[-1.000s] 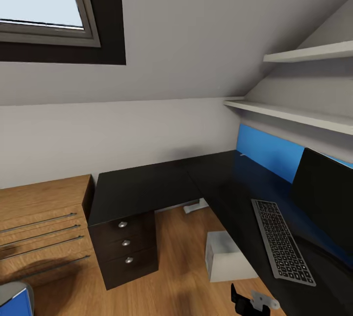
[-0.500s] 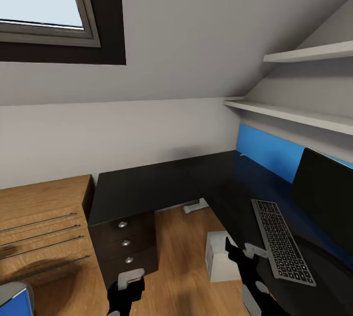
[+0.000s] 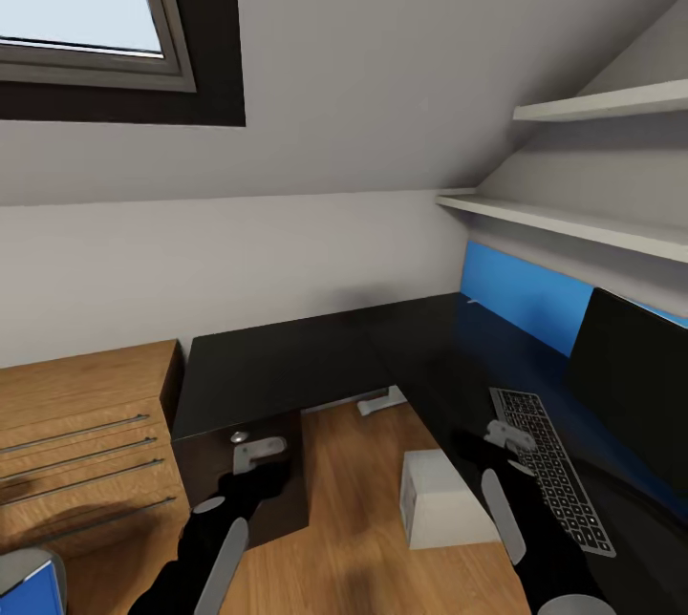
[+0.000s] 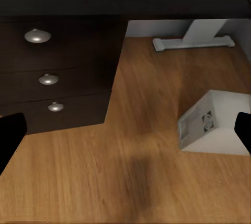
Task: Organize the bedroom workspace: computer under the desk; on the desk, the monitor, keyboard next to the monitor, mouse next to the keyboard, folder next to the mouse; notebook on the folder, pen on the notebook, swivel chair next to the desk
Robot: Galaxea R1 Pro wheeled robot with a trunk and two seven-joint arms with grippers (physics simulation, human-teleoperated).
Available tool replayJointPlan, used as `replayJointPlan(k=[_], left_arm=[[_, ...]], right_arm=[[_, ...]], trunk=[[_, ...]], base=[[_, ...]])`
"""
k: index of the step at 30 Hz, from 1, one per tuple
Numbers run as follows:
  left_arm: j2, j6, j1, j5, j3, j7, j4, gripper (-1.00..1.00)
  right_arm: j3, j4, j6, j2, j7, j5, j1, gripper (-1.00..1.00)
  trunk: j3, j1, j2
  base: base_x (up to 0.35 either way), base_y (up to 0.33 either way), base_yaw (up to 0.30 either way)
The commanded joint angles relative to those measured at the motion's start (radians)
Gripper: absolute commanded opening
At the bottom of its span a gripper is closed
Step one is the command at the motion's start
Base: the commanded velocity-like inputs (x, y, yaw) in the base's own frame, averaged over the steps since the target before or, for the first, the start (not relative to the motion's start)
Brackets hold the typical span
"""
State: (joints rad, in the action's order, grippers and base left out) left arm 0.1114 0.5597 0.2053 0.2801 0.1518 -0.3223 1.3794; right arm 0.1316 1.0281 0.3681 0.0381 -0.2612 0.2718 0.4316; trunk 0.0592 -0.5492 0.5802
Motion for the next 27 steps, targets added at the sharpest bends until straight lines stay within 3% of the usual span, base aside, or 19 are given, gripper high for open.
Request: replayJointPlan(k=[1,10,17,27], left_arm=[[-0.005,0.006,-0.004,0.013,0.001,-0.013,0.009,1.0],[-0.014,0.008,-0.024,0.016,0.002,-0.059,0.048,1.0],[-0.013,0.005,-0.025,0.018,0.002,-0.124,0.054,1.0],[-0.009,-0.013,-0.046,0.019,0.008,-0.149,0.075,1.0]], right_arm=[[0.001,0.002,0.005,0.0,-0.01,0.011,0.0,1.0],[-0.002,-0.063,0.001,0.002,-0.007,0.01,-0.005,1.0],[-0.01,-0.119,-0.095,0.0,-0.005,0.008,-0.005,1.0],[-0.017,-0.129,-0.116,0.002,-0.005,0.005,-0.005,1.0]], trunk=[[0.002,0.0,0.002],[0.002,0.0,0.002],[0.002,0.0,0.002],[0.002,0.0,0.002]], base=[[0.0,0.0,0.0],[0.0,0.0,-0.141],[0.0,0.0,-0.261],[0.0,0.0,-0.267]])
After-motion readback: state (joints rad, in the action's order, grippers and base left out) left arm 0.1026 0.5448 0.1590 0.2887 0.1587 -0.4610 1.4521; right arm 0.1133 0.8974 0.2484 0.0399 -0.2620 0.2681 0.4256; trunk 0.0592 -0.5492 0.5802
